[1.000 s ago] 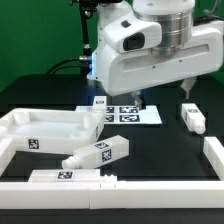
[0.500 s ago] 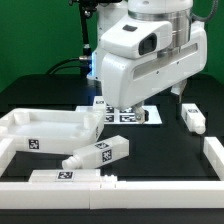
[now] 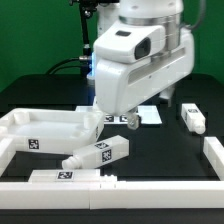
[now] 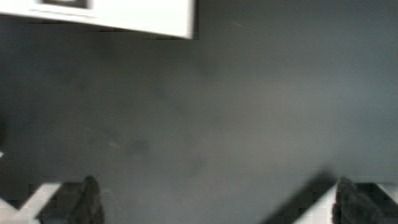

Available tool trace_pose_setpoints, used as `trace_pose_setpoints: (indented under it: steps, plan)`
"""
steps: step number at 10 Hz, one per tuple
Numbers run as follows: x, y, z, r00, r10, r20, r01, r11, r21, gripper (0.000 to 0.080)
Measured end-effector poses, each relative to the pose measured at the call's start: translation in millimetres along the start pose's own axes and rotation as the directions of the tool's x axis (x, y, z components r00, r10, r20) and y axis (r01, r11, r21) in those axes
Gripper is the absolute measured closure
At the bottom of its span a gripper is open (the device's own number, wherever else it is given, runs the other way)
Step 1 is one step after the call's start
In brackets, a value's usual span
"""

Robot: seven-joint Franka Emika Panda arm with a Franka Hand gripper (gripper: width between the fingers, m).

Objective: Assemble desk

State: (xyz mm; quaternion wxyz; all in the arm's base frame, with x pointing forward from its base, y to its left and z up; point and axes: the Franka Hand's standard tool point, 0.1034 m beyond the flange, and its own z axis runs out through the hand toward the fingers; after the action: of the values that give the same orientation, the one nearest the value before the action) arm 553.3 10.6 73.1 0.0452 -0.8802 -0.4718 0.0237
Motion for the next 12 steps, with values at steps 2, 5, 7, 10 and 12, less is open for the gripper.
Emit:
trace_pose_setpoints:
  steps: [2,5,7,10,12]
  plan:
    - [-12.1,10.2,4.7,0.994,-0.112,-0.009,0.111,0.994,-0.022,0.0151]
    - [-12.4,10.1,5.2,0.995,-0.101,-0.009,0.1,0.995,-0.021,0.0151]
    - [-30.8,16.5,17.7,0.95,-0.313,-0.01,0.311,0.946,-0.087,0.0151]
    - [-54.8,17.0,29.9,0.79,-0.61,0.063,0.612,0.778,-0.139,0.0151]
    - [-57.5,16.1,31.3,0.808,-0.586,0.061,0.589,0.797,-0.134,0.0151]
